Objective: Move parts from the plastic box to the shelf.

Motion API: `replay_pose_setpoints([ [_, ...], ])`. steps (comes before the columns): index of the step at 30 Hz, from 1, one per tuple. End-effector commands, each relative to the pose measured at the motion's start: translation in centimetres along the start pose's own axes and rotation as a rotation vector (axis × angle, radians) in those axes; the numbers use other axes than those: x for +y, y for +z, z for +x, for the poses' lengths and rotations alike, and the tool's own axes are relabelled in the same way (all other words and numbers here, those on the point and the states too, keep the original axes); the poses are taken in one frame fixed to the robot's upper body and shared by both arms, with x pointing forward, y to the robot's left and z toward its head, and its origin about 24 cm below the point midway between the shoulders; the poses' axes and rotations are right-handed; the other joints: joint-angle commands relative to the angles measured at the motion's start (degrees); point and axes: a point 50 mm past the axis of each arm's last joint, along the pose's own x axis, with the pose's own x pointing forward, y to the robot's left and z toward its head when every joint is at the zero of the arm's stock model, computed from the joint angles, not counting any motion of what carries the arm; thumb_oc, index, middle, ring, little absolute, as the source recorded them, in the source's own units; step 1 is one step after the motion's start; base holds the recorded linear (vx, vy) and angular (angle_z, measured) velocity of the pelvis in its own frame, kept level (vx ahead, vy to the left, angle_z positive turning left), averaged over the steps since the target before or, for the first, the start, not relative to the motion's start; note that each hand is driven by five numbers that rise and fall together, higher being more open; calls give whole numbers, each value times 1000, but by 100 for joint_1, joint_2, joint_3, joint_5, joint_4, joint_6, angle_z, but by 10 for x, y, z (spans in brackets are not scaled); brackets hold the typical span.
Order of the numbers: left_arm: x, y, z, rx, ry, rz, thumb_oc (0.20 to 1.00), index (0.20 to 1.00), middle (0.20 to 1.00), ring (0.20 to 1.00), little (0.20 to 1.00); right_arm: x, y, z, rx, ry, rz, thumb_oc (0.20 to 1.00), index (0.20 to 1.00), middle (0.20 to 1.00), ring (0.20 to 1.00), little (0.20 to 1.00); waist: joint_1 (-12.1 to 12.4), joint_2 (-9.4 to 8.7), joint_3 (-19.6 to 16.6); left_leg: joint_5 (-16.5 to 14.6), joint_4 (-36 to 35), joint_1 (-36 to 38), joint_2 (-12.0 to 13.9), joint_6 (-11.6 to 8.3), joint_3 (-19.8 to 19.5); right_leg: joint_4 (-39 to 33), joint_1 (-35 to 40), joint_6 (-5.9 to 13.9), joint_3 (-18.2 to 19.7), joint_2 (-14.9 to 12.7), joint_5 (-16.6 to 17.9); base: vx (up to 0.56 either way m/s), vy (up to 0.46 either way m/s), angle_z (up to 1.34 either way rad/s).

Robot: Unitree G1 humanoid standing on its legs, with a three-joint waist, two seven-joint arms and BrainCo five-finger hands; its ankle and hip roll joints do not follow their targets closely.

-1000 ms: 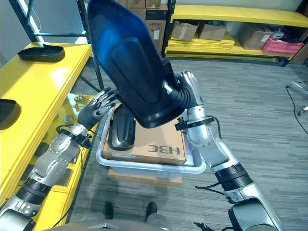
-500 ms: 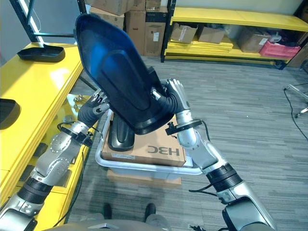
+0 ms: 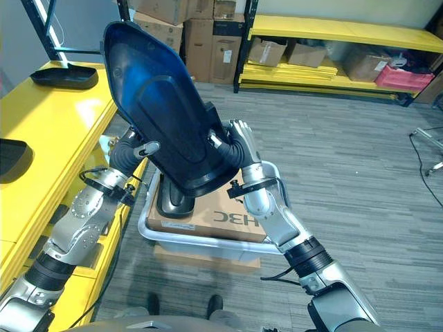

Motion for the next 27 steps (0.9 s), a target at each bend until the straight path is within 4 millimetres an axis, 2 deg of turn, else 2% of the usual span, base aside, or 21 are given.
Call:
replay_pose_setpoints([
  [1,-8,16,18,-74,-46,58,514,514,514,514,514,-11,43,24,-252,-84,88,200,200,200,200,200,106,4,-149,-485,-45,204,48,-21,-73,11,503,317,-367,-236,-560,0,0,0],
  [2,-7,16,18,-69,-45,76,263,263,263,263,263,-11,46,24,-269,-76,97,200,200,200,200,200,111,6,-151,-487,-45,206,46,-17,-76,11,503,320,-367,-238,-560,0,0,0],
  [3,-6,14,17,-60,-55,91,200,200,200,200,200,-11,49,24,-286,-64,112,200,200,200,200,200,116,6,-153,-486,-45,205,44,-14,-82,11,500,320,-369,-237,-557,0,0,0],
  [7,-6,13,18,-54,-63,98,200,200,200,200,200,-11,52,24,-299,-50,121,200,200,200,200,200,118,5,-156,-484,-45,200,42,-13,-86,11,496,319,-370,-237,-557,0,0,0],
  [8,-9,12,18,-52,-120,119,200,200,200,200,200,-5,61,21,-343,13,172,200,200,200,200,200,128,11,-171,-482,-45,199,39,-11,-87,11,491,325,-371,-246,-550,0,0,0],
  [13,-17,13,20,-56,-197,102,200,200,200,200,200,4,72,20,-396,128,257,200,200,200,200,200,134,8,-173,-472,-45,186,33,-7,-97,11,475,334,-374,-256,-533,0,0,0],
  [16,-24,13,21,-53,-286,22,200,200,200,200,200,8,79,18,-427,205,306,200,200,200,200,200,129,7,-178,-472,-45,182,30,-5,-97,11,468,335,-384,-265,-527,0,0,0],
  [17,-30,17,20,-82,-327,22,200,200,200,200,200,14,86,18,-448,280,365,200,200,200,200,200,132,9,-178,-466,-45,178,27,-7,-104,11,463,339,-385,-273,-516,0,0,0],
  [22,-25,23,18,-169,-205,-5,200,200,200,200,200,28,93,10,-422,393,495,200,200,200,200,200,194,-12,-173,-449,-45,159,2,-1,-180,11,470,326,-419,-284,-512,-2,-13,1],
  [26,-15,26,10,-222,-97,48,200,200,200,200,200,36,90,4,-365,373,559,200,200,200,200,200,273,-20,-138,-435,-45,155,-6,4,-243,11,487,299,-451,-281,-520,-10,-21,1],
  [27,-9,26,6,-240,-48,75,200,200,200,200,200,38,87,1,-331,362,588,316,316,316,316,316,317,-20,-115,-424,-45,151,-6,1,-272,11,495,291,-477,-284,-520,-13,-37,4],
])
